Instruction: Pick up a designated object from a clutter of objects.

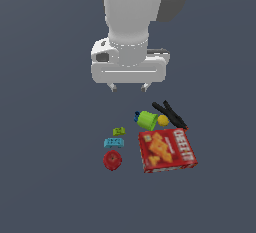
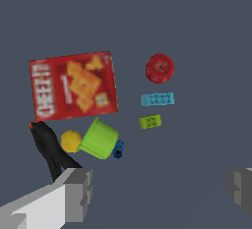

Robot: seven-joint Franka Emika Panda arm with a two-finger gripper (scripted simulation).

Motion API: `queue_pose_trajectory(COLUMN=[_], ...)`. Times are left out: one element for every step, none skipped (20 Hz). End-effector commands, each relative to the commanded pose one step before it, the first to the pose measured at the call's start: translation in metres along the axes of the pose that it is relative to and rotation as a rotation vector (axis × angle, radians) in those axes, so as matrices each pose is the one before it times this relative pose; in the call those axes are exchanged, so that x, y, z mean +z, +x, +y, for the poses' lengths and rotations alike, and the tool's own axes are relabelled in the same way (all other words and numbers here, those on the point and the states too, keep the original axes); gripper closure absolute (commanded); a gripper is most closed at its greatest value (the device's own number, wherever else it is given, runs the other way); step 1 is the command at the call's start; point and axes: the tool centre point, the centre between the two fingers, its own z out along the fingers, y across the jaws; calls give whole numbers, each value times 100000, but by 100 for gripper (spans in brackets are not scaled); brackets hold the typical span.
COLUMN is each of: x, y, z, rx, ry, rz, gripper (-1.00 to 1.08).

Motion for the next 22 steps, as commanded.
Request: queue_pose_trajectory(x=[0,12,35,58,80,104,129,134,114,92,71,46,13,-19,-42,-42,-17,10,41,65,89,116], y=[0,-1,-3,-5,-6,-6,-4,1,6,10,13,14,9,-1,-26,-44,-24,9,47,81,113,148], z=[1,-27,-67,-115,-155,-199,-241,-244,-198,-150,-108,-61,-8,34,31,-5,-9,-13,15,31,45,58], rx=[0,-95,-259,-433,-590,-752,-905,-903,-725,-542,-373,-195,0,118,51,-117,-98,0,152,300,436,573], ry=[0,20,61,102,140,180,220,224,186,145,107,64,0,-20,-43,-25,-2,0,25,24,28,33], rz=[0,-10,-30,-49,-67,-86,-104,-105,-86,-66,-48,-28,0,10,17,7,-1,0,-6,-2,-1,0], gripper=[-92,-92,-92,-92,-92,-92,-92,-92,-92,-92,-92,-92,-92,-92,-92,-92,-92,-92,-92,-92,-92,-92])
